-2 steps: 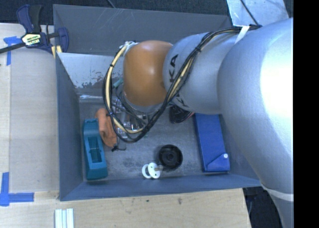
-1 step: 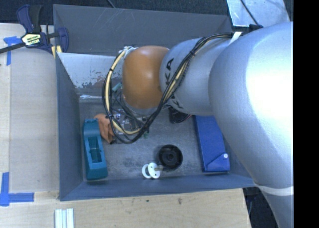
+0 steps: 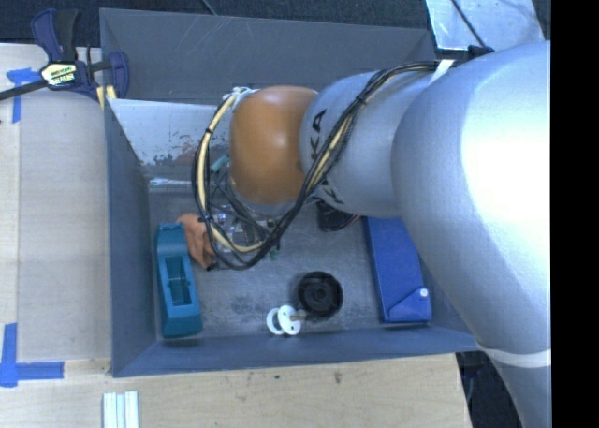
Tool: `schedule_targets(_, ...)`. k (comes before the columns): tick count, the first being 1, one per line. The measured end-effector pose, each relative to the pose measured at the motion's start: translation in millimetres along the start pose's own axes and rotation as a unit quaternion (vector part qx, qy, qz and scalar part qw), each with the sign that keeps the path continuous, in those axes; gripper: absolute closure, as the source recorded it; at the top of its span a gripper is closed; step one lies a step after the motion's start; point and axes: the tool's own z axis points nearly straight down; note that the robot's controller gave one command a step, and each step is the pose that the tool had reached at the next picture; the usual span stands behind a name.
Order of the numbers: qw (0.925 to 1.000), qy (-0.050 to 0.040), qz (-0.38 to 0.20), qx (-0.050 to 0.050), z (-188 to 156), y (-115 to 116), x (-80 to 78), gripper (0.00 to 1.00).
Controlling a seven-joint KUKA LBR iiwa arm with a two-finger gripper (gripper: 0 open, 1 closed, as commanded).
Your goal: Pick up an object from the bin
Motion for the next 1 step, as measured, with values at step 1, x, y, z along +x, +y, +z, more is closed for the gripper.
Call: schedule_targets(1, 1.0000, 0.0030, 0.001, 0.001, -46.7, 9.3, -12.3, 1.00)
